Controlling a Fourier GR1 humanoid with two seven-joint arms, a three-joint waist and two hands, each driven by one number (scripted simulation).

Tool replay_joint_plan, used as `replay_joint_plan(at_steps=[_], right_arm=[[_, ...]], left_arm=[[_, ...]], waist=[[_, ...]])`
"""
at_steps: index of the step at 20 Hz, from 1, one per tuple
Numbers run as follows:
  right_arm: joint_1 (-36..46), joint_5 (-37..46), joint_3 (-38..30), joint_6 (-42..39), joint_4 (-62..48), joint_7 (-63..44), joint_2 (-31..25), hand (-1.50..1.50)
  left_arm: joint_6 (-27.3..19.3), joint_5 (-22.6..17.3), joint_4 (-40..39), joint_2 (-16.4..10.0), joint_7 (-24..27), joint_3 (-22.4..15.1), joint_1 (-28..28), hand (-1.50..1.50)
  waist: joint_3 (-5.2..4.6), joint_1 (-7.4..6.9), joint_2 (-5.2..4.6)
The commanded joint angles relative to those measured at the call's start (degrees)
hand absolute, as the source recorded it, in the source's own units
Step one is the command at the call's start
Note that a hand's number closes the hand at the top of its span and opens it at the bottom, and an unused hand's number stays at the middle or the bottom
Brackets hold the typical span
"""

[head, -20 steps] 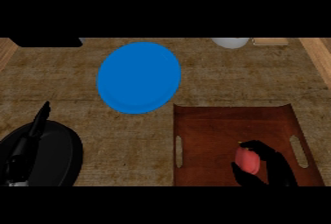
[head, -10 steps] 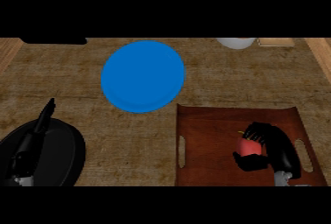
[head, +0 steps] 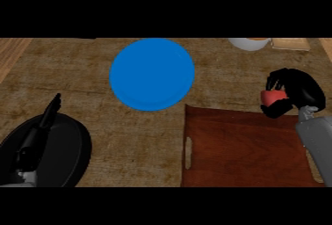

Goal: Pick the bell pepper from the tray and place it in the plate

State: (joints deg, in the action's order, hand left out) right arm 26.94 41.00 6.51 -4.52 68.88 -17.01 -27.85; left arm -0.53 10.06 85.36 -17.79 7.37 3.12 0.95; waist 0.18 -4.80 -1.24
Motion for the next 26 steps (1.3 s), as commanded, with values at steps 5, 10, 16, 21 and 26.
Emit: replay_joint_plan(at_steps=[5, 10, 16, 21, 26], right_arm=[[14.56, 2.98, -3.04, 11.39, -11.03, 14.0, 0.38, 1.5], [20.08, -3.36, -4.67, 8.34, -5.73, 19.72, 3.0, 1.5], [24.48, -5.7, -2.49, 2.6, -3.97, 20.46, 8.22, 1.5], [32.48, -4.84, -0.96, 1.08, -6.26, 12.67, 15.52, 1.5], [35.61, -2.9, -1.26, 6.3, -15.21, 13.84, 21.99, 1.5]], left_arm=[[-0.9, 0.16, -2.07, 0.15, -0.54, 1.74, -0.17, 0.0], [0.19, -0.64, 2.1, -0.09, 0.6, 1.91, 6.07, 0.0], [-0.82, 0.86, 0.77, 1.25, 0.13, 1.61, 4.41, 0.0], [-0.39, 0.74, 2.97, 0.8, 0.09, 2.57, 5.82, 0.0], [-0.42, 1.14, 1.87, 1.55, -2.39, 2.72, 1.93, 0.0]], waist=[[-0.12, 2.93, 0.7], [-0.15, 3.25, 1.39], [-0.19, 4.21, 1.32], [-0.2, 3.71, 1.27], [-0.19, 3.7, 1.02]])
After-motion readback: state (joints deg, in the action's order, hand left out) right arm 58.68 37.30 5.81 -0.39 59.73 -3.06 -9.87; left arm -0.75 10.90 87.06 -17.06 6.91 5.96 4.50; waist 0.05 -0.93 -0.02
